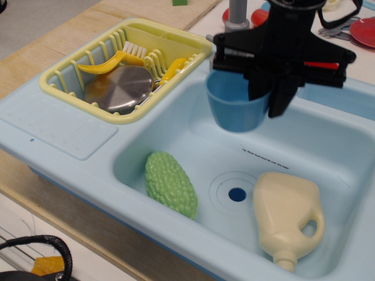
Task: Put cup from anywhere into sink
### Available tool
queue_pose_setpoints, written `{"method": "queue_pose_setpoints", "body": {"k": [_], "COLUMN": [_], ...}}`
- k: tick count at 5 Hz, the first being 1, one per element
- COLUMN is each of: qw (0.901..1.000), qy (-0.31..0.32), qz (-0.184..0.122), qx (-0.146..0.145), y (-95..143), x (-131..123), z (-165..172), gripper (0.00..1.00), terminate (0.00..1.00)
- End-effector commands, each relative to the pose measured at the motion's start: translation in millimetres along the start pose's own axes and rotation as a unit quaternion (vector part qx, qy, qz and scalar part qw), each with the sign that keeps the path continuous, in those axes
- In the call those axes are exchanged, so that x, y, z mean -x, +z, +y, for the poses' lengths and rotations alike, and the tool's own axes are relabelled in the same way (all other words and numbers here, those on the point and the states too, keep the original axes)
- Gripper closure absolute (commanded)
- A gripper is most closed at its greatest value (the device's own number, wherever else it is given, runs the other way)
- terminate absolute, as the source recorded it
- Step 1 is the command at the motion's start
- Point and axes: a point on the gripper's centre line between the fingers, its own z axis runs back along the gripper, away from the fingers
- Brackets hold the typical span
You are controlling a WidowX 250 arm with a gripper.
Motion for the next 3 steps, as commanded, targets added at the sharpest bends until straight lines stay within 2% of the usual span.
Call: {"method": "queue_pose_setpoints", "body": {"k": [1,2,3], "qw": [0.9989,0.9989,0.9989], "qy": [0.007,0.007,0.007], "qz": [0.024,0.024,0.024], "qx": [0.038,0.038,0.038], "y": [2.0,2.0,2.0], "x": [-8.4,-8.4,-8.4], "z": [6.4,6.4,6.4], "gripper": [0.0,0.0,0.0], "terminate": [0.0,0.0,1.0]}}
